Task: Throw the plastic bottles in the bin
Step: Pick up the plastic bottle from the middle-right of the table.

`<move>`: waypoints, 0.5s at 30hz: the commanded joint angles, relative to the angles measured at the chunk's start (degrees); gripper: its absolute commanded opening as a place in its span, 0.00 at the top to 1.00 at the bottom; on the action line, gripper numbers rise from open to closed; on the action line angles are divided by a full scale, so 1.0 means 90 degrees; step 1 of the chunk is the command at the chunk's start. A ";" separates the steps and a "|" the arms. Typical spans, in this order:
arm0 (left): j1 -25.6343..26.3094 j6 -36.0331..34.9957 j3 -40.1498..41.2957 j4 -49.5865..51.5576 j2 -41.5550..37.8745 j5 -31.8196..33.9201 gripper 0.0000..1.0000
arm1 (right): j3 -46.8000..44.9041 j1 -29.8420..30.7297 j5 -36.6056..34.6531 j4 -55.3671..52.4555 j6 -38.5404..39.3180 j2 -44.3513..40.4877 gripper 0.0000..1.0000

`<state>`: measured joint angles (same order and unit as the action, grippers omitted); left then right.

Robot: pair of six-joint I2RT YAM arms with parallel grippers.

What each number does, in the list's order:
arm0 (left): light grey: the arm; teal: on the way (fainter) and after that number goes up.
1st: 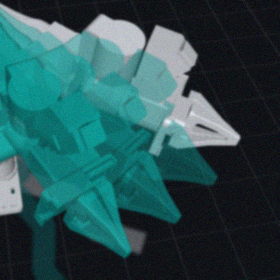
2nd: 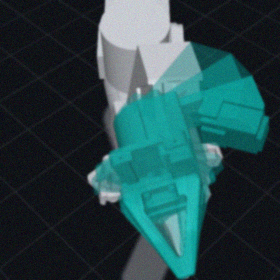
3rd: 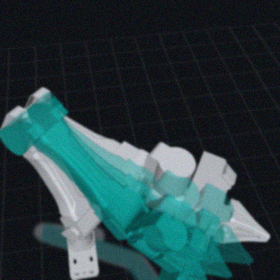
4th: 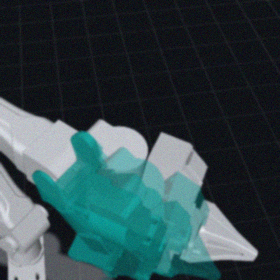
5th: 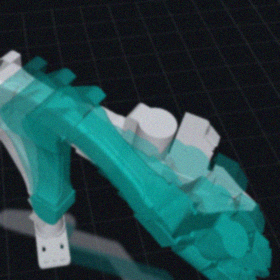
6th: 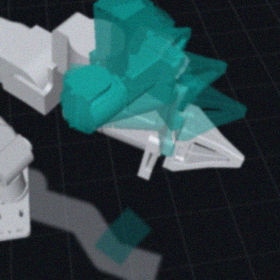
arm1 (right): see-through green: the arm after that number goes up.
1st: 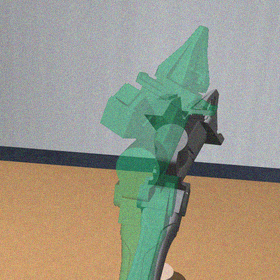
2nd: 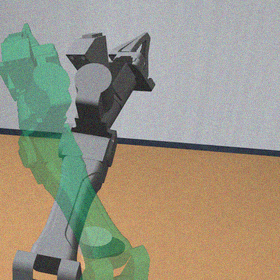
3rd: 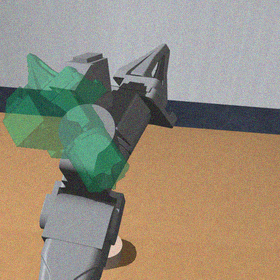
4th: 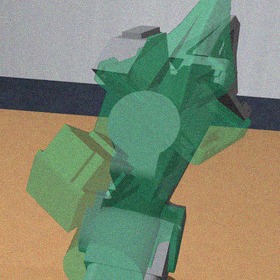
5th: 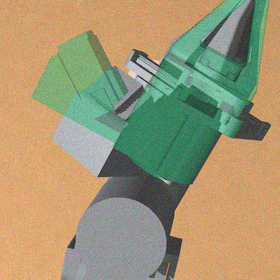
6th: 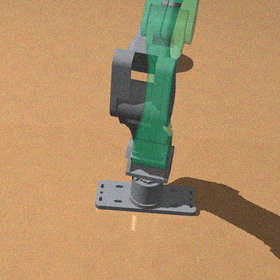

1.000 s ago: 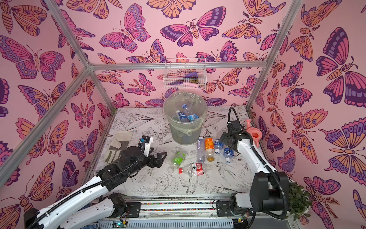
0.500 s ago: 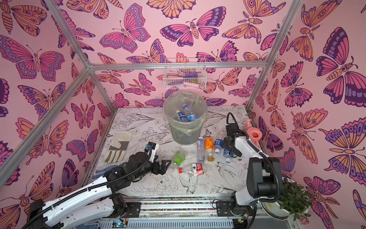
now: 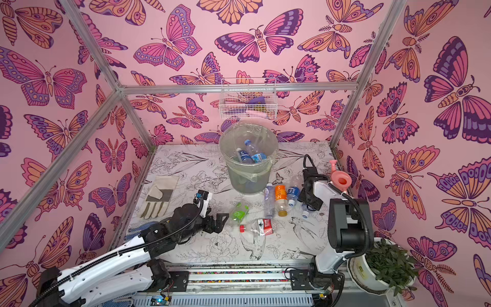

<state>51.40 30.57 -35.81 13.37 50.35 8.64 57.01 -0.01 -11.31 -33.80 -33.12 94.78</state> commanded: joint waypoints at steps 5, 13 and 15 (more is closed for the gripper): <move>0.0031 0.0009 0.0008 0.0009 0.0064 0.0153 0.00 | -0.0104 -0.0047 0.0222 0.0035 0.0054 -0.0109 0.76; 0.0031 -0.0103 -0.0176 0.0009 0.0254 0.0133 0.00 | -0.0149 -0.0038 0.0320 -0.0040 0.0153 -0.0816 1.00; 0.0031 -0.0114 -0.0206 0.0009 0.0292 0.0123 0.00 | -0.0266 -0.0037 0.0425 0.0095 0.0170 -0.1087 1.00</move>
<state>51.42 30.46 -36.32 13.37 52.58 9.04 55.24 -0.01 -8.80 -32.88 -32.23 88.71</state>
